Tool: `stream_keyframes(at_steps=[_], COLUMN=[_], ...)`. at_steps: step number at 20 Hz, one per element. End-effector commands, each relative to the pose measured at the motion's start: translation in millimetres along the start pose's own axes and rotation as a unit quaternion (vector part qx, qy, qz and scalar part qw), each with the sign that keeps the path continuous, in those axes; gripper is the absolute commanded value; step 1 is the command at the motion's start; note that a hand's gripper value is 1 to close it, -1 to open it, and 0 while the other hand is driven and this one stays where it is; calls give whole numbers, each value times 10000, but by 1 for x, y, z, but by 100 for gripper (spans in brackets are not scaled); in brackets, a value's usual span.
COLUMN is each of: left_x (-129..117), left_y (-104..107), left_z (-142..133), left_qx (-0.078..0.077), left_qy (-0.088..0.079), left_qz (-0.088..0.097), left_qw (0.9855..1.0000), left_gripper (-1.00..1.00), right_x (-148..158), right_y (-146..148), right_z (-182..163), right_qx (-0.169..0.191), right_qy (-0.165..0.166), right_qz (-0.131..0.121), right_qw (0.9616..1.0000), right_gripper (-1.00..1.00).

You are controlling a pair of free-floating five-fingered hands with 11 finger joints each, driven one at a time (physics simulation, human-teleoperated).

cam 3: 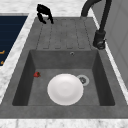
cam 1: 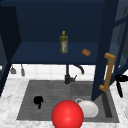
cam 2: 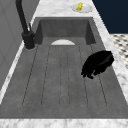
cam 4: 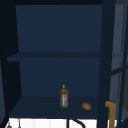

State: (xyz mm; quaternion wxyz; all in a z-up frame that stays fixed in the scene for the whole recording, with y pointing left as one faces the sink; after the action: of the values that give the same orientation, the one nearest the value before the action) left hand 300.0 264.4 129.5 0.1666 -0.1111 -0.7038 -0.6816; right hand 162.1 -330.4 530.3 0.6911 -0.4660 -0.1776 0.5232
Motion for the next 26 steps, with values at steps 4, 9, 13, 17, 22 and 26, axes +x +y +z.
stream_keyframes(at_steps=[4, 9, 13, 17, 22, 26], left_x=[0, 0, 0, 0, 0, 0], left_y=[0, 0, 0, 0, 0, 0], left_z=[0, 0, 0, 0, 0, 0], left_qx=[0, 0, 0, 0, 0, 0], left_qy=[0, 0, 0, 0, 0, 0], left_qz=[0, 0, 0, 0, 0, 0], left_qw=[10000, 10000, 10000, 10000, 10000, 10000], left_gripper=[0, 0, 0, 0, 0, 0], right_x=[32, 50, 65, 78, 94, 108], right_y=[-10, -15, -20, -24, -30, -34], right_z=[-26, -40, -51, -61, -72, -81], right_qx=[4, 7, 12, 16, 25, 53], right_qy=[436, 744, 1010, 1291, 1664, 1969], right_qz=[-140, -127, -118, -115, -114, -115], right_qw=[9990, 9971, 9948, 9916, 9860, 9803], right_gripper=[-100, -100, -100, -100, -100, -100])
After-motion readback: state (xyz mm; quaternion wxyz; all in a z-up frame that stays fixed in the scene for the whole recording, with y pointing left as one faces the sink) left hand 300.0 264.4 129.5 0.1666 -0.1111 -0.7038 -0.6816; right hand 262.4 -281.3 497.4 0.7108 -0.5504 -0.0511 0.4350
